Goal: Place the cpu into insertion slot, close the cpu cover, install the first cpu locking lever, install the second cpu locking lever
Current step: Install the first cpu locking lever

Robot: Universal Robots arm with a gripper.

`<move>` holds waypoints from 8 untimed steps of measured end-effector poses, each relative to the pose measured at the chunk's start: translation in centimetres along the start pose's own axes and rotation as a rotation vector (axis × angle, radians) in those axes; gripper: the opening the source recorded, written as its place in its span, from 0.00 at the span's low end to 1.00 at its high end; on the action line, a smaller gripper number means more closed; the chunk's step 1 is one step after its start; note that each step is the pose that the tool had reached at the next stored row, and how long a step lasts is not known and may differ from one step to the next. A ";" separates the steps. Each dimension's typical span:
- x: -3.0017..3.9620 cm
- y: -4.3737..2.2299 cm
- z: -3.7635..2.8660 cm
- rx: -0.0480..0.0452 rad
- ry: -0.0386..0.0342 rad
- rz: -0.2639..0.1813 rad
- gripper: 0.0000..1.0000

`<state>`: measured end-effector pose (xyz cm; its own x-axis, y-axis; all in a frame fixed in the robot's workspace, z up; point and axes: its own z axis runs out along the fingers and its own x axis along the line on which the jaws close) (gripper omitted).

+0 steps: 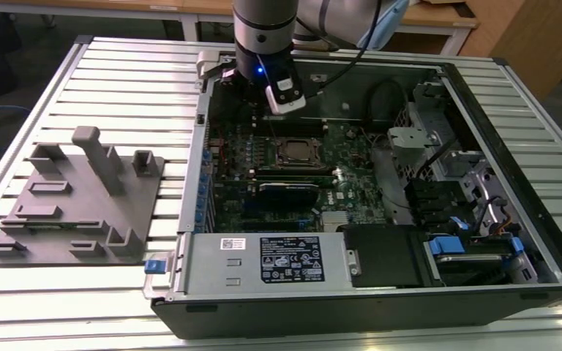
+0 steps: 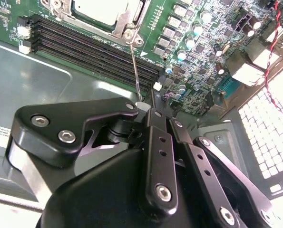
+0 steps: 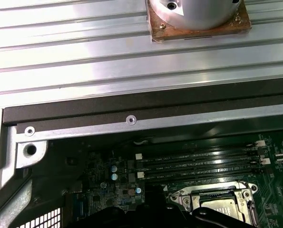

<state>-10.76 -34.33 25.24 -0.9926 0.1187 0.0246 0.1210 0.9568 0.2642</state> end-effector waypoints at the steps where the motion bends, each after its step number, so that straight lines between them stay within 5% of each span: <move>1: 0.00 0.00 0.00 0.0000 0.0000 0.000 0.10; 8: -0.09 0.01 0.00 -0.0001 0.0000 0.000 0.10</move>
<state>-10.67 -34.33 25.24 -0.9926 0.1186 0.0246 0.1209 0.9568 0.2643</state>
